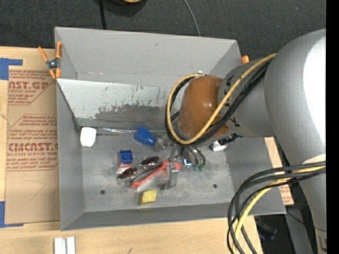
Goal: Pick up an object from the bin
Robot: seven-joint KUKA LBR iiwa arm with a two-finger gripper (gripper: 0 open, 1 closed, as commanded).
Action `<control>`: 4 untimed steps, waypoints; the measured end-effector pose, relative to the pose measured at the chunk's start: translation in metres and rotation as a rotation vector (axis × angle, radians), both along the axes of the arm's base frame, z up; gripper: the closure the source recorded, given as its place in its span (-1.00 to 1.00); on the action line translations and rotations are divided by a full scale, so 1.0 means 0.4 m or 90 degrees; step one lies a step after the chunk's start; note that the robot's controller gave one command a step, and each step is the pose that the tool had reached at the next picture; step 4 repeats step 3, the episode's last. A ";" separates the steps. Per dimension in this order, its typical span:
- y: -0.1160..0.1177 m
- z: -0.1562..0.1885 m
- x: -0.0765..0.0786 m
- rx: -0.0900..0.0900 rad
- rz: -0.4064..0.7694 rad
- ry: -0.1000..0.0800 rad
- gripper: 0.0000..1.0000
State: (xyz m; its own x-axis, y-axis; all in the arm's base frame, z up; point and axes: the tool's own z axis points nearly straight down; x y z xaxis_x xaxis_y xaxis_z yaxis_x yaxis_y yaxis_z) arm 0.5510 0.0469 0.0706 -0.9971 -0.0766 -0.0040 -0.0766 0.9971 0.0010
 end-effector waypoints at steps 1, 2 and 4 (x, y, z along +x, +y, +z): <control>0.020 0.000 -0.003 0.000 0.021 0.000 -1.00; 0.025 -0.002 -0.035 0.000 0.031 -0.001 1.00; 0.025 -0.002 -0.035 0.000 0.031 -0.001 1.00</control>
Offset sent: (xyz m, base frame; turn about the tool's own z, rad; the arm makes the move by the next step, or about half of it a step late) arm -0.0141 0.0095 -0.0006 -0.0482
